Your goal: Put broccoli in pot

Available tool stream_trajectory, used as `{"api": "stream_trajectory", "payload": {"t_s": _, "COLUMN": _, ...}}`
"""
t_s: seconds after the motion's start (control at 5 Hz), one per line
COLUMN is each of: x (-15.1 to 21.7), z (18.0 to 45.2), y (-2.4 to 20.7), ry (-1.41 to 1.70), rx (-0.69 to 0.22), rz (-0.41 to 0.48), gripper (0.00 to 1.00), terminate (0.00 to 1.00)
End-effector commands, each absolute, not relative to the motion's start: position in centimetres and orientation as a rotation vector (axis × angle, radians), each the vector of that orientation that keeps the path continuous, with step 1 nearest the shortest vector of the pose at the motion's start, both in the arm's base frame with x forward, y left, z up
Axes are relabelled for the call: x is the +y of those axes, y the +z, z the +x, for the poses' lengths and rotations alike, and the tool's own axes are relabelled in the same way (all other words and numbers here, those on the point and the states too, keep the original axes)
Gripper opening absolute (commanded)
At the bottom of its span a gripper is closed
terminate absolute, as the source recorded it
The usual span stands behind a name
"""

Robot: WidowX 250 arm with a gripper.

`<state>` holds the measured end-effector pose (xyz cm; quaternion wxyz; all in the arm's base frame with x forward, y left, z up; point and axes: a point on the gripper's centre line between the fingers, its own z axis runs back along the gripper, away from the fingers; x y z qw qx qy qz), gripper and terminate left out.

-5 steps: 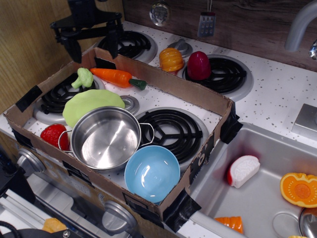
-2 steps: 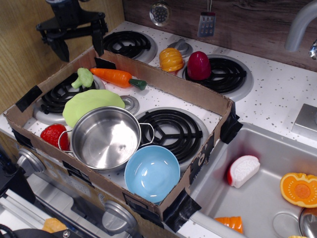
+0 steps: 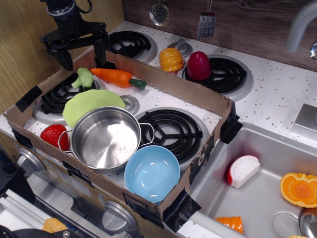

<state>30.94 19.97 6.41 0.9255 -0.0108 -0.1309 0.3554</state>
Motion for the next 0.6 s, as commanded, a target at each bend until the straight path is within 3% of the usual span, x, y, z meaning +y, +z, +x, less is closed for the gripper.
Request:
{"api": "stream_trajectory", "payload": {"t_s": 0.0, "x": 19.8, "z": 30.7, "y": 5.5, "ry": 0.715, "rx": -0.286, "rz": -0.043, "gripper": 1.00, "terminate": 0.00}}
{"api": "stream_trajectory", "payload": {"t_s": 0.2, "x": 19.5, "z": 30.8, "y": 4.4, "ry": 0.703, "rx": -0.294, "rz": -0.064, "gripper": 1.00, "terminate": 0.00}}
{"api": "stream_trajectory", "payload": {"t_s": 0.4, "x": 19.6, "z": 30.9, "y": 4.1, "ry": 0.663, "rx": -0.292, "rz": -0.058, "gripper": 0.00, "terminate": 0.00}}
